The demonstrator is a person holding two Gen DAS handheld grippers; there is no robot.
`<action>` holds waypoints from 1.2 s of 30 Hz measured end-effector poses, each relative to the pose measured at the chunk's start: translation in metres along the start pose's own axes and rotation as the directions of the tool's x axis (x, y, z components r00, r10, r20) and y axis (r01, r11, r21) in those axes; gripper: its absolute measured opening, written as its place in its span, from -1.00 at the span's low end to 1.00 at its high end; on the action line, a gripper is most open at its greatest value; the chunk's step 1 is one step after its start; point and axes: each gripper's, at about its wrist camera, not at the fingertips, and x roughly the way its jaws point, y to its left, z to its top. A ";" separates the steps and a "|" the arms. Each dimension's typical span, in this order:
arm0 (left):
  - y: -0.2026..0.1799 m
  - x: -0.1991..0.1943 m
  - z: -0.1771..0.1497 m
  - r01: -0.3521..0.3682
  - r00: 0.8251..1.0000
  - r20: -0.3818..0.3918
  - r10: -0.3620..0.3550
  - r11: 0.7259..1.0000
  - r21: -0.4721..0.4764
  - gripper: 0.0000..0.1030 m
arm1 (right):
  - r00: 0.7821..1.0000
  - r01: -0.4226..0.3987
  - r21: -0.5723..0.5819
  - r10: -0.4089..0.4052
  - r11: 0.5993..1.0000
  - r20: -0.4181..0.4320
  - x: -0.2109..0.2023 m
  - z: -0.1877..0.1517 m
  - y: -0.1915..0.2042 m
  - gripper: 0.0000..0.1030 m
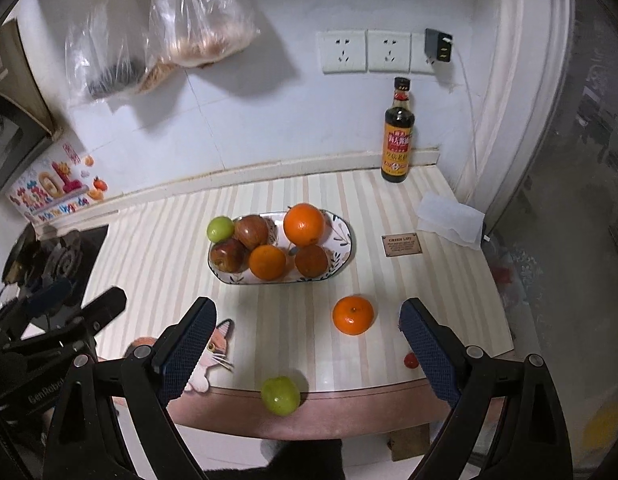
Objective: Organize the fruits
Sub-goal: 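Grasp the last green apple with the left tool while the right tool grasps an orange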
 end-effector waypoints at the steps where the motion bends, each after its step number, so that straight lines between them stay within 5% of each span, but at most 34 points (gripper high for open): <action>1: -0.001 -0.001 -0.001 0.004 1.000 0.008 -0.004 1.000 0.000 0.79 | 1.000 -0.007 0.009 0.007 1.000 0.015 -0.003 -0.001 -0.001 0.91; 2: -0.003 -0.001 -0.001 0.013 1.000 0.010 -0.013 1.000 0.004 1.00 | 1.000 -0.016 0.021 0.015 1.000 0.027 -0.006 -0.003 -0.003 0.92; 8: -0.016 0.019 -0.011 0.039 0.998 -0.042 -0.039 0.999 0.010 1.00 | 0.999 -0.036 0.112 0.038 0.993 -0.011 0.008 -0.013 -0.037 0.93; 13: -0.042 0.063 -0.038 0.036 0.980 -0.198 -0.023 0.998 0.061 1.00 | 0.993 -0.024 0.173 0.043 0.985 -0.107 0.045 -0.029 -0.081 0.92; 15: -0.053 0.093 -0.055 0.028 0.958 -0.285 -0.007 0.997 0.072 1.00 | 0.987 -0.012 0.166 0.038 0.986 -0.155 0.066 -0.036 -0.097 0.72; 16: -0.059 0.107 -0.062 0.019 0.947 -0.321 0.007 0.997 0.077 1.00 | 0.984 -0.022 0.165 0.051 0.986 -0.173 0.075 -0.038 -0.103 0.39; 17: -0.063 0.117 -0.068 0.010 0.936 -0.352 0.018 0.997 0.077 1.00 | 0.976 -0.035 0.162 0.068 0.986 -0.206 0.089 -0.041 -0.110 0.27; 25: -0.083 0.206 -0.111 -0.003 0.798 -0.600 -0.060 0.995 -0.104 1.00 | 0.925 -0.128 0.112 0.159 0.986 -0.346 0.164 -0.039 -0.129 0.27; 29: -0.090 0.234 -0.121 -0.015 0.767 -0.638 -0.072 0.991 -0.130 0.98 | 0.893 -0.172 0.069 0.185 0.983 -0.409 0.203 -0.030 -0.123 0.28; 31: -0.091 0.243 -0.126 -0.029 0.761 -0.645 -0.074 0.989 -0.148 0.77 | 0.879 -0.185 0.038 0.183 0.982 -0.440 0.222 -0.027 -0.114 0.29; 33: -0.088 0.246 -0.130 -0.049 0.759 -0.647 -0.069 0.985 -0.163 0.11 | 0.869 -0.199 -0.001 0.176 0.980 -0.463 0.241 -0.023 -0.104 0.29; 36: -0.088 0.243 -0.129 -0.069 0.775 -0.630 -0.047 0.985 -0.160 0.01 | 0.855 -0.206 -0.046 0.157 0.978 -0.495 0.265 -0.019 -0.090 0.36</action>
